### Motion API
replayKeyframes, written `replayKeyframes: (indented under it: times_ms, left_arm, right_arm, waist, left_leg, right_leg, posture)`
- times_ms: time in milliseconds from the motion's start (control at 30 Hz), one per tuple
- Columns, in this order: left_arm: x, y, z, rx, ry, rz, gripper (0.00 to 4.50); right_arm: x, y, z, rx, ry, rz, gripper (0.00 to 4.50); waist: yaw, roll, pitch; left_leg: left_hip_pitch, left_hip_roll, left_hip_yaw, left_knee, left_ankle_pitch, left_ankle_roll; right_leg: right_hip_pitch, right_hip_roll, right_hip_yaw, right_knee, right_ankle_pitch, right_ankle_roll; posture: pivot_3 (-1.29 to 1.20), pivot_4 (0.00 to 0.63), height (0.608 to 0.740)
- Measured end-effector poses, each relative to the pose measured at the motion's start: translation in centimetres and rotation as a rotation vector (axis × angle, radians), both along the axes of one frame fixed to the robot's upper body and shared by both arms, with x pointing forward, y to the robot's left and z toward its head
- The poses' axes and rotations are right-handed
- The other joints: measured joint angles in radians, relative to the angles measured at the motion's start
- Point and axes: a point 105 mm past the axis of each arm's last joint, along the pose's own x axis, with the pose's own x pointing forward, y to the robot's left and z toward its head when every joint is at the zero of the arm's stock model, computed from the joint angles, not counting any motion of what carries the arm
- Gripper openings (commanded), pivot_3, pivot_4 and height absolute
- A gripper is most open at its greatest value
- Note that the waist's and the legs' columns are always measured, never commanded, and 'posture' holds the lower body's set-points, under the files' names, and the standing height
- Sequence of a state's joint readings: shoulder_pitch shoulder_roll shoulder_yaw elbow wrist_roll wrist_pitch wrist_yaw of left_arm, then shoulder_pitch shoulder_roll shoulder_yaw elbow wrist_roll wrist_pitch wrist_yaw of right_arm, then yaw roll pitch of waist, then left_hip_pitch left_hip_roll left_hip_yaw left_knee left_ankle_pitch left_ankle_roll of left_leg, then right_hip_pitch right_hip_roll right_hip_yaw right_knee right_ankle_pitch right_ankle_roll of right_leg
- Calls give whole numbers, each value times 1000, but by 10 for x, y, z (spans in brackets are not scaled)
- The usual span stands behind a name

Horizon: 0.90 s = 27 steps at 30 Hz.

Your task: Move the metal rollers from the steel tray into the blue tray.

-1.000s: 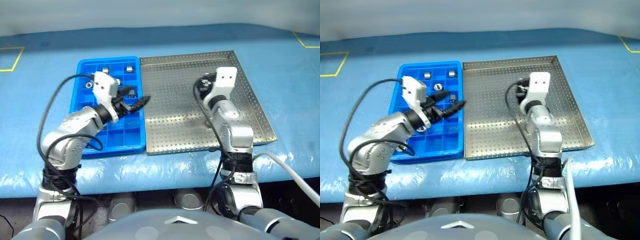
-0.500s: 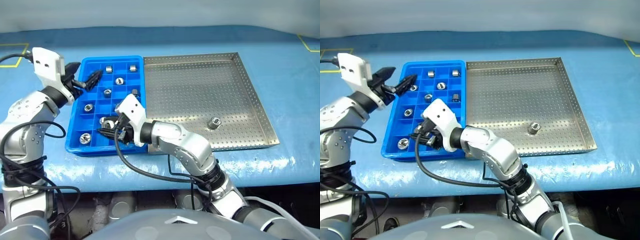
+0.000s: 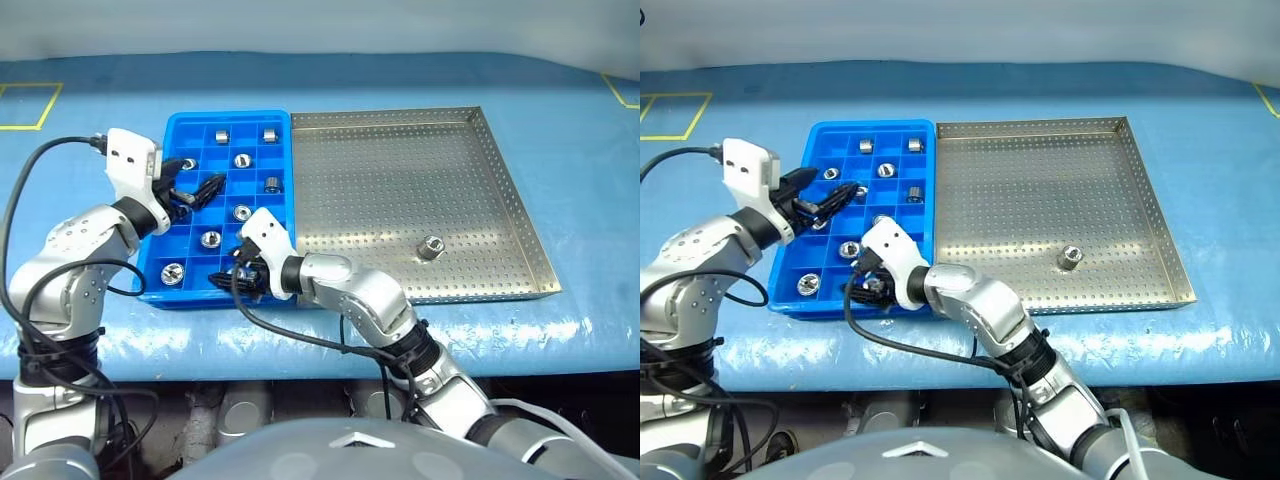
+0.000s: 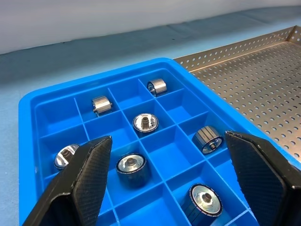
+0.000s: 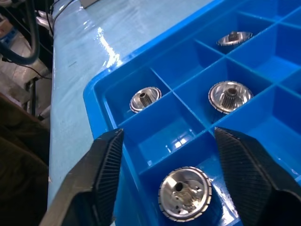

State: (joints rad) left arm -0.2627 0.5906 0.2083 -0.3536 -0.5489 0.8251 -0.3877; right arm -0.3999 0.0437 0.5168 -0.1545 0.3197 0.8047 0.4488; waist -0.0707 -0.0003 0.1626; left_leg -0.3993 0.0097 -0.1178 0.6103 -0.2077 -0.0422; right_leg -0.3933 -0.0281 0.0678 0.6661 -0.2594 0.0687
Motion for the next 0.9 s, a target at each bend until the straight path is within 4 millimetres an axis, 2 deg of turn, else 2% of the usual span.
replayKeyframes:
  times_ms: [100, 167, 200, 300, 400, 533, 633, 900]
  left_arm:
    - [1, -10, -1, -12, 3, -31, 4185]
    - [2, -22, -2, -34, 4, -68, 4185]
    - [2, -28, -4, -38, 11, -90, 4185]
    - [-2, -51, -18, -39, 69, -174, 4185]
    - [-8, -67, -31, -28, 129, -242, 4185]
    - [-17, -90, -41, -28, 182, -347, 4185]
    - [-26, -110, -50, -30, 217, -439, 4185]
    - [-36, -134, -54, -32, 237, -555, 4185]
  right_arm:
    - [9, -10, 23, 69, -69, -66, 3349]
    - [18, -25, 39, 81, -148, -149, 3349]
    - [23, -35, 44, 70, -187, -195, 3349]
    - [39, -82, 50, -16, -286, -404, 3349]
    - [44, -137, 34, -184, -322, -610, 3349]
    - [36, -192, 13, -354, -282, -801, 3349]
    - [33, -209, 9, -414, -283, -857, 3349]
    - [29, -230, -16, -458, -185, -950, 3349]
  waist:
    - [0, 0, 0]
    - [0, 0, 0]
    - [0, 0, 0]
    - [-2, 0, 0]
    - [-11, 0, 0]
    - [-26, 0, 0]
    - [-42, 0, 0]
    - [-64, 0, 0]
  left_leg:
    - [0, 0, 0, 1, 0, 0]
    - [0, 0, 0, 1, 0, -1]
    - [-1, 0, 0, 1, 0, -1]
    - [-1, -1, 1, 1, 0, -2]
    - [-1, 0, 1, 0, 0, -2]
    - [-1, 0, 2, 0, 0, -1]
    - [0, 0, 3, 2, 0, -1]
    - [-1, 1, 3, 2, 0, -1]
  right_leg:
    - [0, 0, 0, 0, 0, 0]
    - [0, 0, 0, 0, 0, 0]
    - [0, 0, 0, -1, 0, 0]
    - [0, -1, 1, -1, 0, 0]
    - [-1, 0, 1, -1, 0, -1]
    - [-1, 0, 2, 0, -1, -1]
    - [0, 1, 3, 0, -3, 3]
    - [0, 1, 4, 0, -3, 4]
  posture:
    - [-54, 150, 740]
    - [-70, 150, 740]
    - [-75, 150, 740]
    - [-103, 150, 740]
    - [-118, 150, 740]
    - [-156, 150, 740]
    - [-174, 150, 740]
    - [-187, 150, 740]
